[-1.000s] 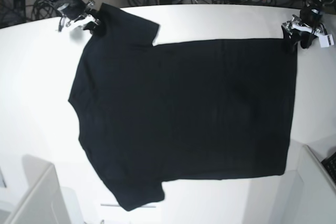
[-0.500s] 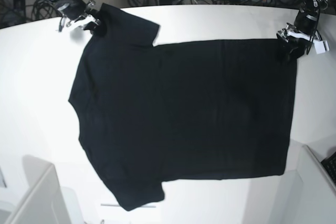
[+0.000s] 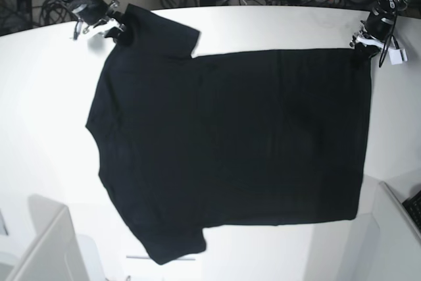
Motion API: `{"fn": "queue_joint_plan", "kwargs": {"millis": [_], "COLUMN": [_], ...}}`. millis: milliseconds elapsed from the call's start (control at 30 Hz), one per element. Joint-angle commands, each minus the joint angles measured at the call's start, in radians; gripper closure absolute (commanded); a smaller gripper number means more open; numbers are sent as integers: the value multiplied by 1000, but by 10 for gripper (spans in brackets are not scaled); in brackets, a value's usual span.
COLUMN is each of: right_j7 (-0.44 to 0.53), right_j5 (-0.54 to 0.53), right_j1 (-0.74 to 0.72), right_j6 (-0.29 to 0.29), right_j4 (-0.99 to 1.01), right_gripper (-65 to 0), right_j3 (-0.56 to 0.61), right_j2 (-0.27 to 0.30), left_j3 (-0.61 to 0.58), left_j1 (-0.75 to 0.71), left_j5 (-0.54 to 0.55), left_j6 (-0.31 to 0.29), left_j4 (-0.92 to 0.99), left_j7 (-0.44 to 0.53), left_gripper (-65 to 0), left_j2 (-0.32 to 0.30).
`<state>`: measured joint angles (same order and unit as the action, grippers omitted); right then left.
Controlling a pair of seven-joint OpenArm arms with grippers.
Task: Fold the T-shirt properly
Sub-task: 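Lift the shoulders and pull them away from the hem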
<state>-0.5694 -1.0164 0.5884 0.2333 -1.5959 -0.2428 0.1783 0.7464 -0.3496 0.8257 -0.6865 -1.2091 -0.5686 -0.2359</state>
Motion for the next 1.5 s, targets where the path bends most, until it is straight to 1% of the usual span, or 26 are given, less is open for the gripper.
{"fn": "queue_joint_plan", "kwargs": {"millis": [0,133,267,400,600,800,1000,1200,1400,1433,1467], "right_j7": [-33,-33,-33,-33,-33,-39,-39,-39,-39,-39,-39], "right_j5": [52,52,52,52,52,51,51,49,47,47,47], "right_j1": [14,18,38,69,110,150,192,203,180,173,169], "right_j6": [-36,-36,-36,-36,-36,-36,-36,-36,-36,-38,-41], "right_j4": [1,-2,-5,-48,-117,-171,-228,-291,-366,-373,-373], "right_gripper": [0,0,0,0,0,0,0,0,0,0,0], "right_j3": [-3,-5,-5,-7,-7,-80,-94,-94,-91,-94,-94], "right_j2": [8,8,8,8,8,3,3,2,2,2,3], "left_j3": [-1,2,5,6,8,8,8,8,8,8,8], "left_j1": [-19,-42,-95,-145,-168,-193,-223,-274,-276,-276,-276], "left_j5": [-50,-52,-53,-53,-53,-53,-53,-53,-53,-50,-47], "left_j6": [14,14,14,14,14,14,14,14,15,18,35], "left_j4": [-1,-4,-71,-125,-127,-136,-185,-272,-349,-364,-380], "left_j7": [-57,-55,-55,-54,-54,-51,-54,-55,-57,-57,-57], "left_gripper": [0,0,0,0,0,0,0,0,0,0,0], "left_j2": [-6,-7,-7,-4,-6,-7,-6,-3,-1,0,0]}}
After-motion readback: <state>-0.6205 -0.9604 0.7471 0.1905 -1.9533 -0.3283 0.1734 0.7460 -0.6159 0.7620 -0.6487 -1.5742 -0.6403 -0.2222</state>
